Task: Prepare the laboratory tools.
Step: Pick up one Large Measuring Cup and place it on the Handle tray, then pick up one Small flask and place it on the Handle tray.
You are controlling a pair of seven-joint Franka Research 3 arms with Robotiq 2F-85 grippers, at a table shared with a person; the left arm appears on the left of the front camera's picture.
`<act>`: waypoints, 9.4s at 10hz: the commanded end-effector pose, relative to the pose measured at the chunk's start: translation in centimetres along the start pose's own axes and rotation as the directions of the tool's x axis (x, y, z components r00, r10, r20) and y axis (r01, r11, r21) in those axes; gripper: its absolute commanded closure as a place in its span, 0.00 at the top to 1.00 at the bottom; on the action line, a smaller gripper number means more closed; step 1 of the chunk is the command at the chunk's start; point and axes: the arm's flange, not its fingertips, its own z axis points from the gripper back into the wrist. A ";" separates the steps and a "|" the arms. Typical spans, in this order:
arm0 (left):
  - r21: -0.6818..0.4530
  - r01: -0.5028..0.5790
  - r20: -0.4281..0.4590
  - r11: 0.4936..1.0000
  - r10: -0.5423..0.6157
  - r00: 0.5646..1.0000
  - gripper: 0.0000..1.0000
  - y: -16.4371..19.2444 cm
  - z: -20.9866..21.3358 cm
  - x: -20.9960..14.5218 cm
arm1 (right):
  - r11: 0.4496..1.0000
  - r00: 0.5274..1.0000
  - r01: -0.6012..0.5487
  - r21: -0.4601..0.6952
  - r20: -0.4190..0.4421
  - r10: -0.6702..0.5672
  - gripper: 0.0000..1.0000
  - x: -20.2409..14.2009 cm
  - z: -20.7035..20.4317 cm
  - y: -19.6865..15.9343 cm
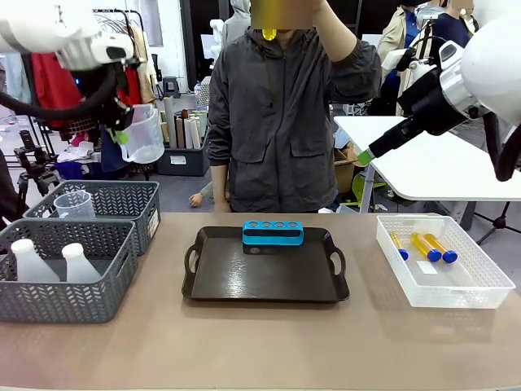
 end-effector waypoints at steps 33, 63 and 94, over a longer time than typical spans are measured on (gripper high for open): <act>-0.506 0.444 0.033 0.739 -0.498 0.866 0.00 -13.6 -7.0 6.5 | 1.000 1.000 0.009 0.008 0.005 -0.009 1.00 0.2 0.0 0.1; -0.354 0.816 -0.014 0.458 -0.874 0.485 1.00 -33.3 -25.3 13.5 | 1.000 1.000 0.009 0.008 0.005 -0.009 1.00 0.2 0.0 0.1; -0.086 0.069 -0.085 0.994 -0.076 0.994 1.00 -9.6 -0.8 -3.5 | 1.000 1.000 0.009 0.008 0.005 -0.009 1.00 0.2 0.0 0.1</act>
